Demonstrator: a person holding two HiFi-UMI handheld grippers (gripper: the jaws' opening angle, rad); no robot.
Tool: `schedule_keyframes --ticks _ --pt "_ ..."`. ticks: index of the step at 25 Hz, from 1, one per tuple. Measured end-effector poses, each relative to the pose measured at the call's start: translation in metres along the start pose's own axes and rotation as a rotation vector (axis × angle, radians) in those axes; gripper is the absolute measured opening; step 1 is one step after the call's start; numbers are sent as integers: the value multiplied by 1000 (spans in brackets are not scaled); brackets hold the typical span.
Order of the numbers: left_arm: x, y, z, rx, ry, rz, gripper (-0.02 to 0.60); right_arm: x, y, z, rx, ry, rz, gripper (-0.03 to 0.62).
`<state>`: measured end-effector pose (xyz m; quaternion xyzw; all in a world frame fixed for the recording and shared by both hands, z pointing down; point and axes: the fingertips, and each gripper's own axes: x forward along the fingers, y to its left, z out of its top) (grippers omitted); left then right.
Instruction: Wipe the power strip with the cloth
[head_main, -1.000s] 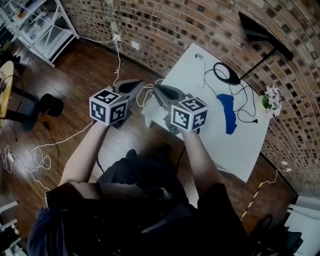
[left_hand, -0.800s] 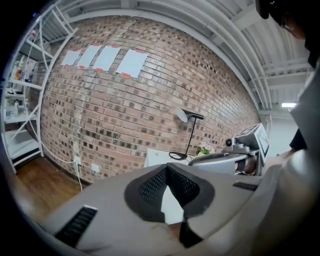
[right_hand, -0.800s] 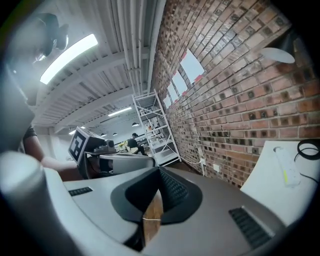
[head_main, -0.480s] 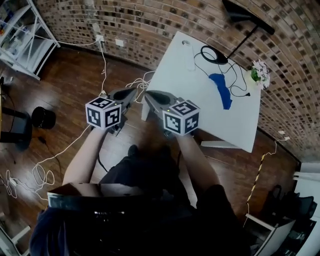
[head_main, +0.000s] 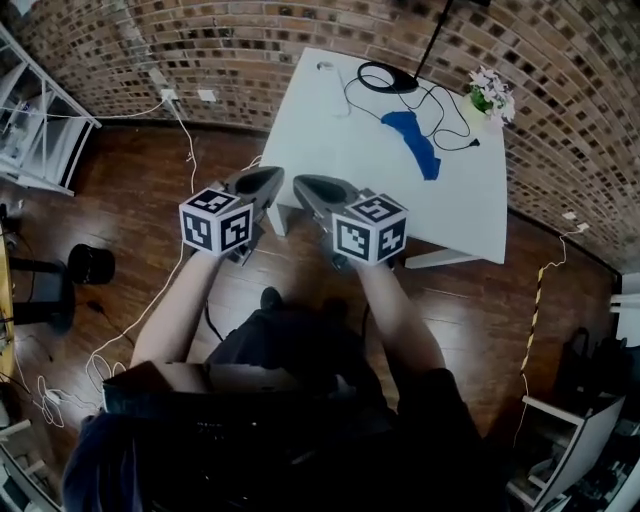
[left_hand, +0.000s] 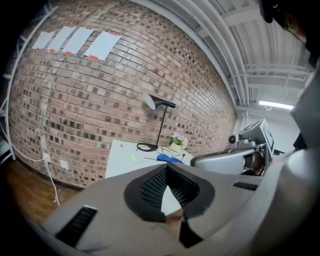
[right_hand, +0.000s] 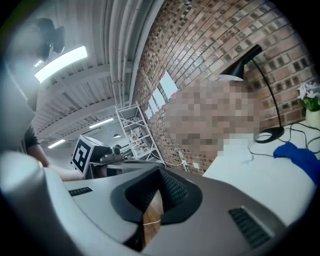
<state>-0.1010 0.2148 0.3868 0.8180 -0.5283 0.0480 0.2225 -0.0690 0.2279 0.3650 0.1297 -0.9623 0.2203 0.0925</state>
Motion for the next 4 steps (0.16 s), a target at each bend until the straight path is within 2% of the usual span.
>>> schedule_keyframes --ticks 4 --pt "17 -27 5 30 -26 8 -6 -31 -17 0 13 -15 6 -11"
